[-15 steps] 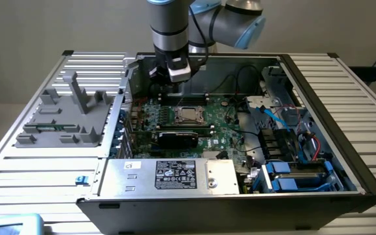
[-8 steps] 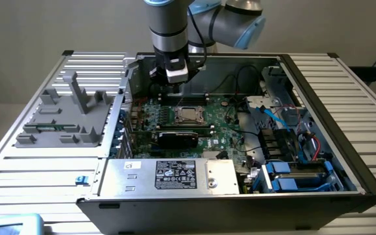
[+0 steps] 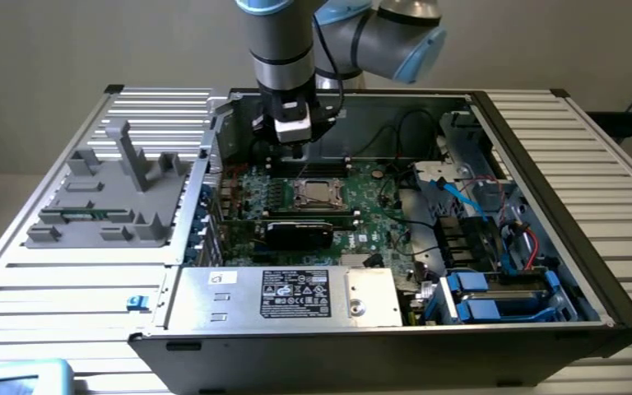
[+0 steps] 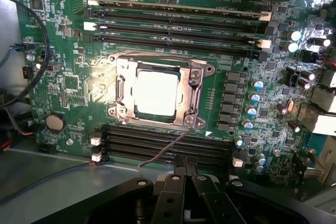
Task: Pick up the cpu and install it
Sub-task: 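Install the first cpu locking lever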
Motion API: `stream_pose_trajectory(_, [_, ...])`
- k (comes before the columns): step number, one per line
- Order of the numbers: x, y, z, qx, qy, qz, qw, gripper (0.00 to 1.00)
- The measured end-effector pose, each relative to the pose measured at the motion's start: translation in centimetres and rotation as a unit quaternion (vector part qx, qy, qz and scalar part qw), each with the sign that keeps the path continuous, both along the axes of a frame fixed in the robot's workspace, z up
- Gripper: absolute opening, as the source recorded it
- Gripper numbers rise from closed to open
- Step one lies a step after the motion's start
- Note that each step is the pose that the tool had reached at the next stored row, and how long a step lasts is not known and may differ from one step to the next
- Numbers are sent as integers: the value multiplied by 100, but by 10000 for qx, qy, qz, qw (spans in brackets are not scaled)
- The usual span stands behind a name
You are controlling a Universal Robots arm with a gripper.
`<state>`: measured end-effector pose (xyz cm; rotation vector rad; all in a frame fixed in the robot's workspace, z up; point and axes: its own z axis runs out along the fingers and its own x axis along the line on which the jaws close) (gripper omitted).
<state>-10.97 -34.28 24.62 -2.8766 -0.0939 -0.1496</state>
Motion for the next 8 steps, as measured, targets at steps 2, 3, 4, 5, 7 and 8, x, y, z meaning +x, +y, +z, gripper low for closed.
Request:
stream_pose_trajectory(2, [0,0,-8,23,-10,-100,9999,11])
stream_pose_trajectory(3, [0,0,-12,31,-14,-153,9999,11])
stream_pose_trajectory(4, [0,0,-18,38,-17,-212,9998,11])
stream_pose_trajectory(5, [-1,0,-24,43,-20,-265,9996,11])
stream_pose_trajectory(7, [-1,0,-41,51,-29,-370,9993,11])
stream_pose_trajectory(8, [-1,0,-50,53,-32,-417,9991,11])
